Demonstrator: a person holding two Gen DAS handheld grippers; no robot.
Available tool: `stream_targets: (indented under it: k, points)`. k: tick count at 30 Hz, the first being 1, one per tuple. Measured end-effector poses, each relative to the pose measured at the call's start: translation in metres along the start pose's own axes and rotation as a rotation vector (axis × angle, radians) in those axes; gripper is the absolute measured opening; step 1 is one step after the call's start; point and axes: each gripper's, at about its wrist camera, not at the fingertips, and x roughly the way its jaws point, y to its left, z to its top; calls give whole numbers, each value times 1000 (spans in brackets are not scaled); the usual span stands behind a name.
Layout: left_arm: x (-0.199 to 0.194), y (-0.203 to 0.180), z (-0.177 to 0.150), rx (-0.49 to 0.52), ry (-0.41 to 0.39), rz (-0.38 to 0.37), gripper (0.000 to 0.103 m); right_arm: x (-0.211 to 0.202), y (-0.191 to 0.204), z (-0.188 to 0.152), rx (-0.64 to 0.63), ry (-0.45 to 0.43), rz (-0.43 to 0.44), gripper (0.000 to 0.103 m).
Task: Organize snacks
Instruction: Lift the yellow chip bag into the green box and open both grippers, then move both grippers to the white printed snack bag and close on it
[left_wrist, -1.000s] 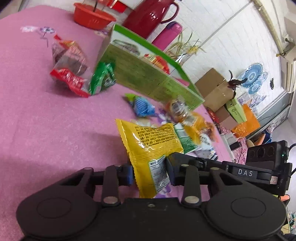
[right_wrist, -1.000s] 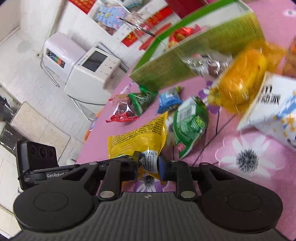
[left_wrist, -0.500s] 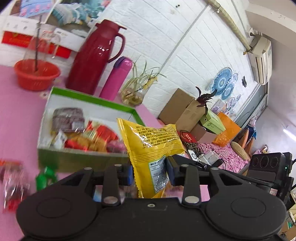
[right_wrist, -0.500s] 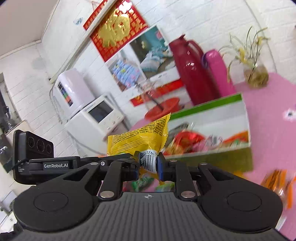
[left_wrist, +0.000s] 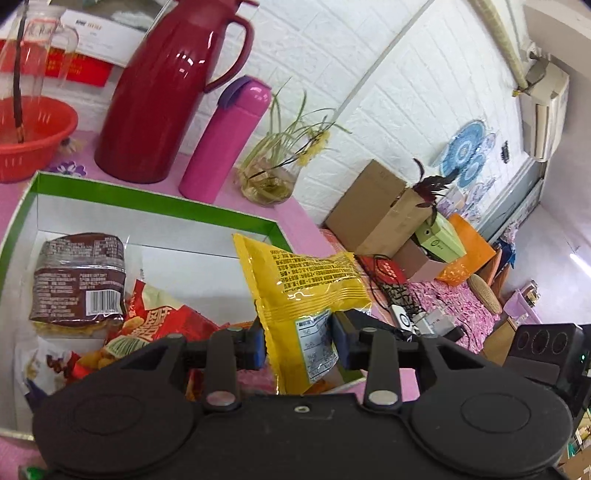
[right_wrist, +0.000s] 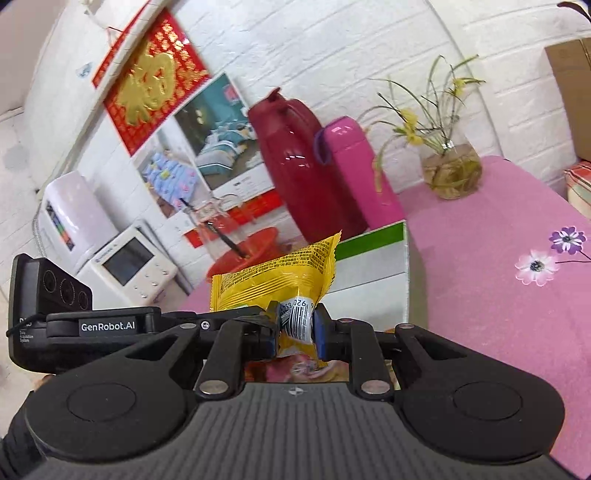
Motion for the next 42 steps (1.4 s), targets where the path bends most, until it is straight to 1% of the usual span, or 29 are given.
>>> stream_targets:
  k: [1,2,3,4,5,6,7,8,10,12,16,21,24,26,31,33,35,37,39,42]
  points:
    - [6,3,1,0,0,14,2,4,-1,-1,-23,-3,-18,35]
    - [10,5,0,2,-7,40,11,8,0,-3,-51,-7,-37,38]
    - [13,8,0,-1,-22,74,47,9,1,-3,-75,-16,-64,46]
    - [13,11,-1,-4,-47,70,66,9,1,-3,-100,-29,-87,55]
    - [11,12,-2,-9,-64,66,75,7,1,-3,-121,-45,-106,63]
    - [8,13,-2,-18,-74,58,88,5,0,-2,-130,-59,-121,69]
    - [5,12,-1,-26,-71,51,93,2,-1,-1,-131,-66,-130,75]
    - [3,11,-1,-27,-70,49,94,-1,-2,0,-129,-68,-130,75]
    - [-4,4,-1,-3,-88,86,96,-9,-3,2,-112,-72,-118,75]
    - [-10,-1,-2,27,-101,105,96,-18,-1,3,-101,-77,-104,75]
    - [-25,-8,-12,11,-91,105,97,-38,10,3,-93,-82,-93,75]
    - [-51,-32,-31,64,-78,125,101,-75,24,-5,-109,-84,-62,78]
    - [-65,-47,-47,93,-56,141,103,-98,30,-15,-125,-82,-62,78]
    - [-72,-56,-60,105,-33,135,103,-112,32,-24,-134,-75,-60,78]
    - [-83,-71,-98,123,41,123,103,-140,26,-53,-143,-22,-91,81]
    - [-85,-75,-114,132,75,113,103,-146,21,-65,-145,4,-104,83]
    - [-85,-77,-130,136,103,109,103,-148,17,-77,-161,31,-122,88]
    - [-84,-77,-147,140,131,96,103,-145,15,-87,-192,57,-142,98]
    - [-83,-75,-159,132,152,106,103,-137,17,-93,-244,94,-143,103]
    - [-84,-67,-170,104,173,132,103,-122,24,-101,-352,128,-158,103]
